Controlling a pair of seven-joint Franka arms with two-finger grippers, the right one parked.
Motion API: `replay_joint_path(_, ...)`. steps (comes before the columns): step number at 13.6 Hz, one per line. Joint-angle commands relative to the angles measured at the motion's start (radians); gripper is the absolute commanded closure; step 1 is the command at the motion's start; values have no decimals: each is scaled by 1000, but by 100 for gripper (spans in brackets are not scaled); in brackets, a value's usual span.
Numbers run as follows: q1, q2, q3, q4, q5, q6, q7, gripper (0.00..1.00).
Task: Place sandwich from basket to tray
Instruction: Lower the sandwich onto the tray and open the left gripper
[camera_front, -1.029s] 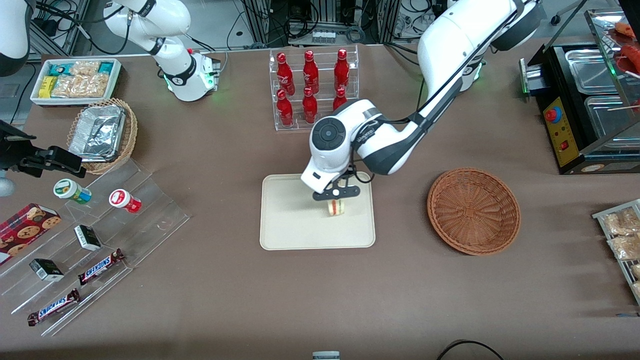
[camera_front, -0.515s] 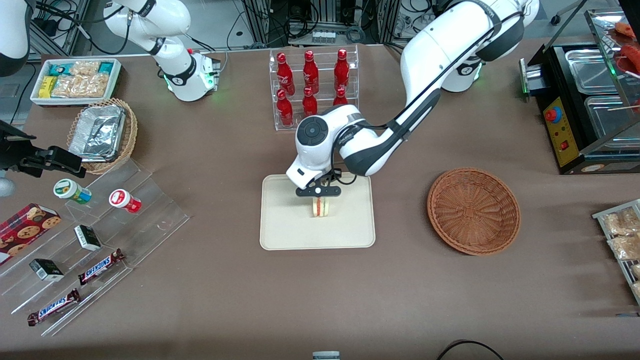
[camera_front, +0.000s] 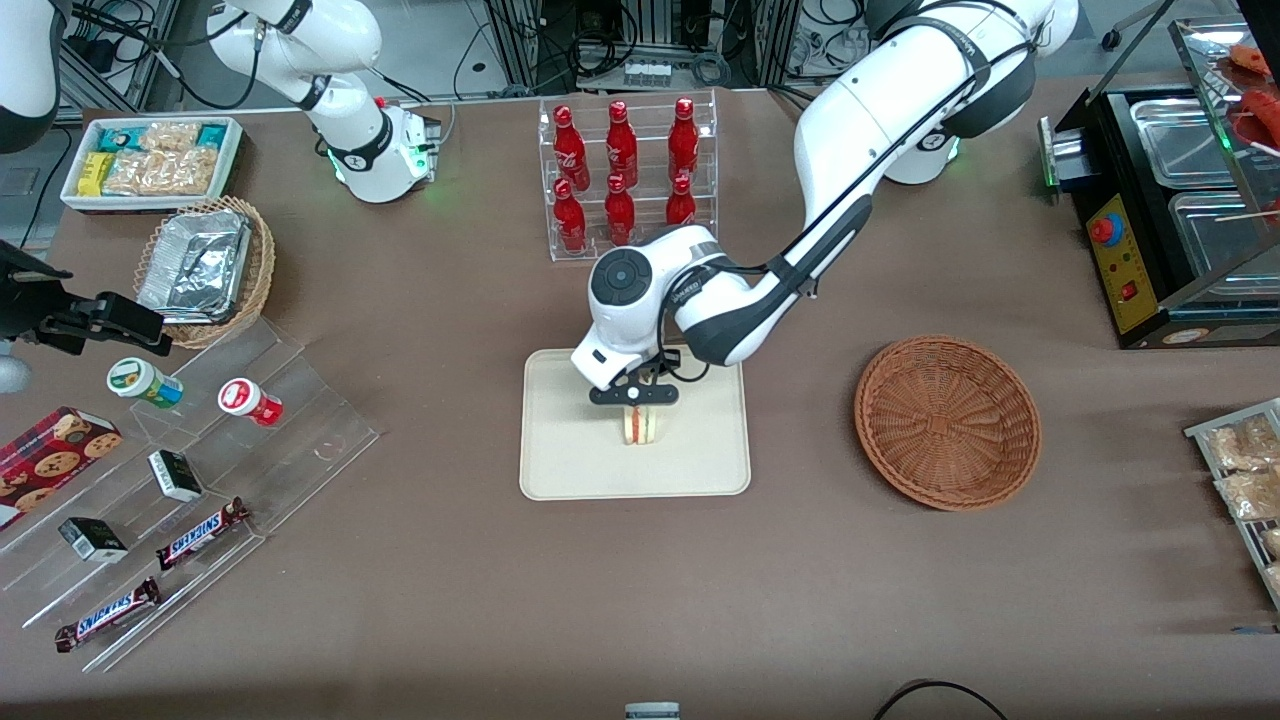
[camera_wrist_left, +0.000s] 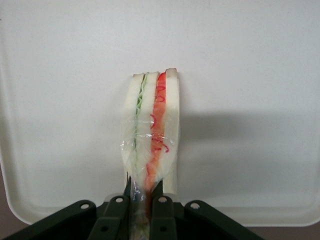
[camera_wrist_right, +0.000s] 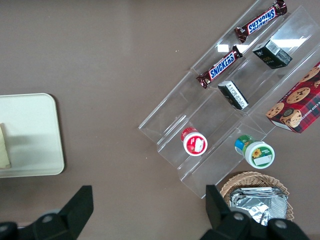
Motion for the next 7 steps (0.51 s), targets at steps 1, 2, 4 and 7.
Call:
replay_joint_path(1, -33, 30, 19, 46, 26, -5, -16, 47)
replay_joint_path(2, -33, 30, 19, 48, 26, -5, -15, 13)
replay_joint_path(4, -29, 18, 18, 48, 24, -16, -16, 2)
replay_joint_path(7, -19, -41, 14, 50, 3, -107, -54, 1)
